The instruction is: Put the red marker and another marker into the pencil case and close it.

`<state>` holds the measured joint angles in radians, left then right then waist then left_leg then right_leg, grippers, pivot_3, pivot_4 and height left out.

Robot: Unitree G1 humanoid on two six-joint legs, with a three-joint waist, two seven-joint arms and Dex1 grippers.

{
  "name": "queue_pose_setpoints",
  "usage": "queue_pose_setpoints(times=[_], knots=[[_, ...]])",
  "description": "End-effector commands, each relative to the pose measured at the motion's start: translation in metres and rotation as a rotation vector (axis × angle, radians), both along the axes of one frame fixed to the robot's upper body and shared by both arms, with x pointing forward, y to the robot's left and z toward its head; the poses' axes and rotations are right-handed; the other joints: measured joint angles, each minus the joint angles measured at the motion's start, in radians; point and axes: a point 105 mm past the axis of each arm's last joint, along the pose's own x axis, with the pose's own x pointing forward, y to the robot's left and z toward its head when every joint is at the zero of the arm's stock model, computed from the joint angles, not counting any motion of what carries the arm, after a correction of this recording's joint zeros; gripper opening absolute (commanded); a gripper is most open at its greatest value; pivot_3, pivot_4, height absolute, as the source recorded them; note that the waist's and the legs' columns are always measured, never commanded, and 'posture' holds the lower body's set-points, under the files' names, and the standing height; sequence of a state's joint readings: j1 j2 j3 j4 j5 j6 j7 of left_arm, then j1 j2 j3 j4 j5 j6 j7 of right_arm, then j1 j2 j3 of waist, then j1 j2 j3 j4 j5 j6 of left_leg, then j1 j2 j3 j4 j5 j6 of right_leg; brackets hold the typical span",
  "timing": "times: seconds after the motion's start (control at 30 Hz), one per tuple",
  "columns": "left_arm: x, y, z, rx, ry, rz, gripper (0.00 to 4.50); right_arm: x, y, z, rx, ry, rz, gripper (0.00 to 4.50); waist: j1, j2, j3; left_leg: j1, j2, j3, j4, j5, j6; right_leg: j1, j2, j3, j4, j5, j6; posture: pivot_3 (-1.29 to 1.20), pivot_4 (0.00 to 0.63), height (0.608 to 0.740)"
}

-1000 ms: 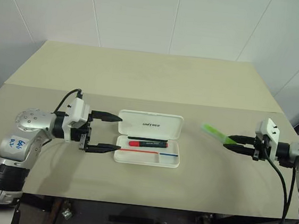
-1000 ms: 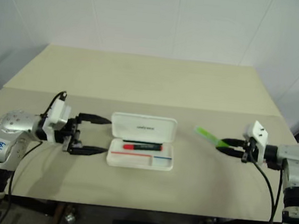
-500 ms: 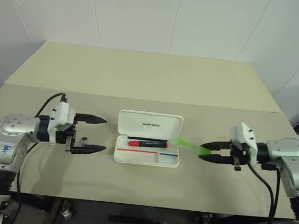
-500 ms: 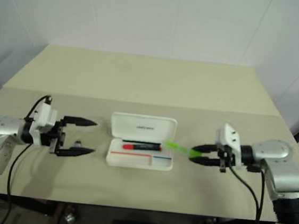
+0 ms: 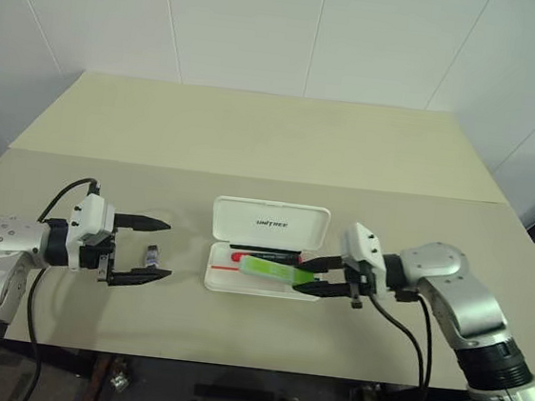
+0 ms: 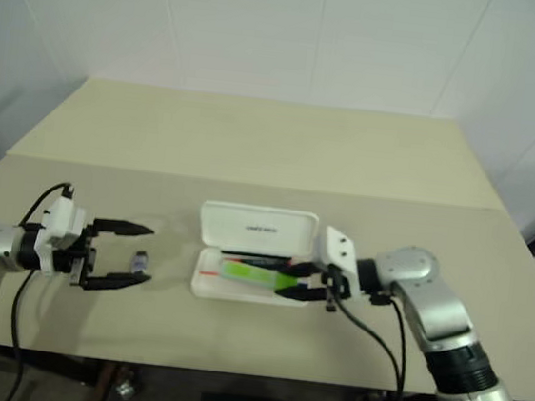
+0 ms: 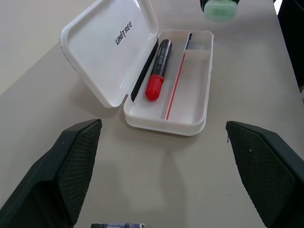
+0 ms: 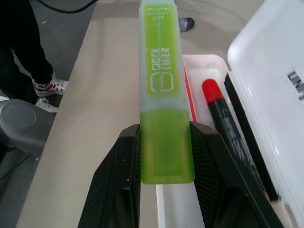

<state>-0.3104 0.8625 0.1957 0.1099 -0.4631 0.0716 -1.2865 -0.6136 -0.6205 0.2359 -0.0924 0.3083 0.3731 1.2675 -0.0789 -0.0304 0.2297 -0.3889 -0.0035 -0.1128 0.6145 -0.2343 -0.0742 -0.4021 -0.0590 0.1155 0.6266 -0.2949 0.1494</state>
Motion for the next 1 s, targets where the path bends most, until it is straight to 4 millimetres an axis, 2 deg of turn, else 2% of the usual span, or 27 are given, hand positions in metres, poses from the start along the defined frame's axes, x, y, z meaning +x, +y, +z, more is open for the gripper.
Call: queue_pose_setpoints(times=[0.03,0.27,0.67,1.0], knots=[[-0.001,-0.001,0.011,-0.002,-0.059,0.004,4.5,0.003,0.016,0.005,-0.002,-0.053,0.011,1.09,0.0,0.0,0.0,0.0,0.0,0.0,0.0,0.0,0.0,-0.001,0.0,0.0,0.0,0.0,0.0,0.0,0.15,0.74],[-0.003,-0.004,0.008,-0.014,-0.061,0.012,4.5,0.009,0.039,-0.002,-0.04,-0.087,0.028,1.09,-0.001,0.0,0.0,-0.004,0.0,0.0,0.0,0.0,0.0,-0.006,0.0,0.0,0.002,0.0,0.0,0.0,0.15,0.74],[-0.004,0.0,0.007,-0.002,-0.053,0.026,4.5,0.016,0.042,-0.025,-0.168,-0.108,0.028,1.09,-0.003,0.0,0.0,-0.005,0.0,0.0,-0.001,0.0,0.0,-0.007,0.0,0.0,0.002,0.0,0.0,0.0,0.15,0.74],[-0.003,-0.001,0.006,-0.002,-0.052,0.02,4.5,0.014,0.048,-0.021,-0.158,-0.096,0.019,1.09,-0.004,0.0,0.0,-0.005,0.0,0.0,-0.001,0.0,0.0,-0.007,0.0,0.0,0.002,0.0,0.0,0.0,0.15,0.74]])
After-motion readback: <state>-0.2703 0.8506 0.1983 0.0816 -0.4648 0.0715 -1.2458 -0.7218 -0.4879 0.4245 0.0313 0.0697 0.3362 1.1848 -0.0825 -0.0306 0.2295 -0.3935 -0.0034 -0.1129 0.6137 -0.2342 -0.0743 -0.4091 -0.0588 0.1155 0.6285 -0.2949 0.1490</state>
